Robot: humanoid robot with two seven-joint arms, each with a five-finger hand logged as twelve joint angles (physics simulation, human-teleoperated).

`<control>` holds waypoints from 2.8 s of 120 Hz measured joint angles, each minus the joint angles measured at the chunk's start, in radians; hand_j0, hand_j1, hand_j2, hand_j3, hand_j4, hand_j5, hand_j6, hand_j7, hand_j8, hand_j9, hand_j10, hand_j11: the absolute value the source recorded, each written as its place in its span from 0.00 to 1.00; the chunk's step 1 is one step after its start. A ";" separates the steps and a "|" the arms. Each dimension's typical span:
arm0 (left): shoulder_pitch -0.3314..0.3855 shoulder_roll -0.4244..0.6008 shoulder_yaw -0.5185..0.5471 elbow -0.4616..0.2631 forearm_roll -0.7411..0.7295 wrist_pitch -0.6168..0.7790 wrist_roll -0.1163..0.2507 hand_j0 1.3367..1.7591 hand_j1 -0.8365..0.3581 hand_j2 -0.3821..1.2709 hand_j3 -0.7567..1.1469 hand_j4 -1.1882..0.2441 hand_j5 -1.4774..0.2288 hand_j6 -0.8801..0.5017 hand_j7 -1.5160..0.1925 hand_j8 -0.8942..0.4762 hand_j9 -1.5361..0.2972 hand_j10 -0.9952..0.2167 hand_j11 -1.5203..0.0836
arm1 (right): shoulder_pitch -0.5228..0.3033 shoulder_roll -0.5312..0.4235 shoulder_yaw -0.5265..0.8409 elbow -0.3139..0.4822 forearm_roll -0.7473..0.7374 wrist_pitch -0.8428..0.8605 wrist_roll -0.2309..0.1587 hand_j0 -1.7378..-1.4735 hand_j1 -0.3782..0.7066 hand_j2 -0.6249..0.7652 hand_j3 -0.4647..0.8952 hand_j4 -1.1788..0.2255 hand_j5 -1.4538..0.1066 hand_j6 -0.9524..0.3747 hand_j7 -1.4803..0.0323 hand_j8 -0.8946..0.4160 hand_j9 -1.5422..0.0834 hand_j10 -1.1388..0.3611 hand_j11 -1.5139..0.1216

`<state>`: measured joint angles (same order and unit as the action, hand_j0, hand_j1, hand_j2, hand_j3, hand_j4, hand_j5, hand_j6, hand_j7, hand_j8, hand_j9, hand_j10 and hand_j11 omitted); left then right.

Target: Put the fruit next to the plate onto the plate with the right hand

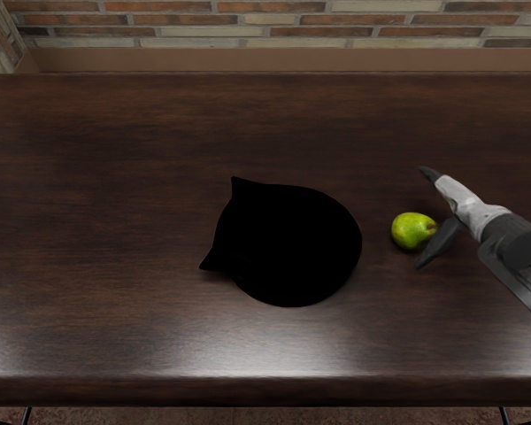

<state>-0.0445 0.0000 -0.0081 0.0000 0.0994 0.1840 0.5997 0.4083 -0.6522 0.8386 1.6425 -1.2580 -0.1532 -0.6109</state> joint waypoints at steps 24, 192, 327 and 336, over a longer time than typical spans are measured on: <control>0.000 0.000 0.000 0.000 0.000 0.000 0.000 0.76 0.99 0.23 0.40 0.83 0.87 0.63 0.89 0.65 0.84 0.82 0.95 | 0.002 0.029 -0.007 -0.002 -0.022 -0.022 0.000 0.30 0.03 0.45 0.34 0.84 0.93 0.72 0.98 0.68 0.95 0.76 0.93; 0.000 0.000 0.000 0.000 0.000 0.000 0.000 0.76 0.99 0.23 0.40 0.83 0.87 0.63 0.89 0.65 0.84 0.82 0.95 | -0.003 0.032 -0.025 -0.004 -0.030 -0.021 -0.001 0.32 0.53 0.57 0.34 0.41 0.45 0.37 0.47 0.41 0.47 0.44 0.45; 0.000 0.000 0.000 0.000 0.000 0.000 0.000 0.76 0.99 0.23 0.40 0.83 0.87 0.63 0.89 0.65 0.84 0.82 0.95 | 0.313 0.083 -0.019 -0.041 0.349 0.164 -0.001 0.31 0.54 0.60 0.34 0.39 0.33 0.41 0.40 0.46 0.41 0.47 0.38; 0.000 0.000 0.000 0.000 0.000 0.000 0.000 0.76 0.99 0.23 0.40 0.83 0.87 0.63 0.89 0.65 0.84 0.82 0.95 | 0.328 0.117 -0.019 -0.041 0.371 0.211 -0.001 0.31 0.54 0.60 0.34 0.39 0.33 0.41 0.40 0.46 0.41 0.47 0.38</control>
<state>-0.0445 0.0000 -0.0080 0.0000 0.0995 0.1840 0.5998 0.7366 -0.5357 0.8193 1.6015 -0.8873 0.0579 -0.6116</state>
